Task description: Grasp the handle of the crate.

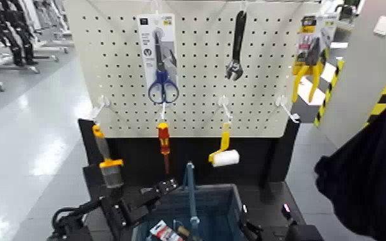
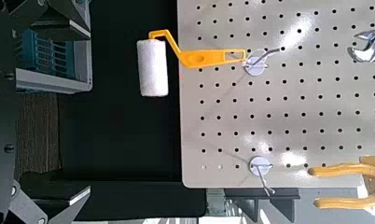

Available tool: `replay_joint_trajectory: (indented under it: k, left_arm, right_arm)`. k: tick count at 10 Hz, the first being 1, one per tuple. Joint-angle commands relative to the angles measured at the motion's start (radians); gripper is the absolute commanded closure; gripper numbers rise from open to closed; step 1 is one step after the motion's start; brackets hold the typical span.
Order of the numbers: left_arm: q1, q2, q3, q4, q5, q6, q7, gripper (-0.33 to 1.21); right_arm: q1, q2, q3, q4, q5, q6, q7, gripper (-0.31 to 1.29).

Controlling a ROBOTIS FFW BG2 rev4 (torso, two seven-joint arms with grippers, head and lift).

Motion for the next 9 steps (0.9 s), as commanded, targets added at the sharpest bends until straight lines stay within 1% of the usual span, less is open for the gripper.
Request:
replay_joint_trajectory:
  k: [1,2,3,4,5,6,7,8,9]
  left_arm:
    - [-0.066,0.015,-0.034,0.106,0.076,0.041,-0.036,0.27]
    - [-0.093,0.023,-0.057,0.155,0.105,0.051,-0.054,0.28]
    - [-0.117,0.038,-0.09,0.198,0.151,0.051,-0.065,0.3]
    - [-0.139,0.052,-0.115,0.227,0.171,0.051,-0.071,0.31]
    - [-0.158,0.058,-0.129,0.255,0.182,0.051,-0.079,0.31]
    - [-0.168,0.06,-0.141,0.267,0.191,0.048,-0.083,0.36]
    - [-0.177,0.064,-0.164,0.29,0.219,0.043,-0.094,0.51]
    - [-0.189,0.066,-0.189,0.312,0.242,0.04,-0.105,0.58]
    - [-0.2,0.069,-0.21,0.324,0.257,0.04,-0.117,0.59]
  right_arm:
    - [0.0,0.0,0.002,0.002,-0.002,-0.004,0.0,0.15]
    - [0.0,0.0,0.003,0.002,-0.002,-0.007,0.0,0.15]
    - [-0.002,0.0,0.005,0.005,-0.002,-0.009,0.0,0.15]
    - [-0.002,0.0,0.005,0.005,-0.003,-0.013,0.0,0.15]
    - [-0.002,0.0,0.005,0.006,-0.003,-0.016,0.0,0.15]
    - [-0.003,-0.001,0.006,0.008,-0.005,-0.018,0.0,0.15]
    - [-0.003,-0.001,0.006,0.009,-0.008,-0.022,0.0,0.15]
    - [-0.005,-0.001,0.006,0.011,-0.009,-0.027,0.0,0.15]
    - [-0.005,-0.001,0.005,0.011,-0.012,-0.028,0.0,0.15]
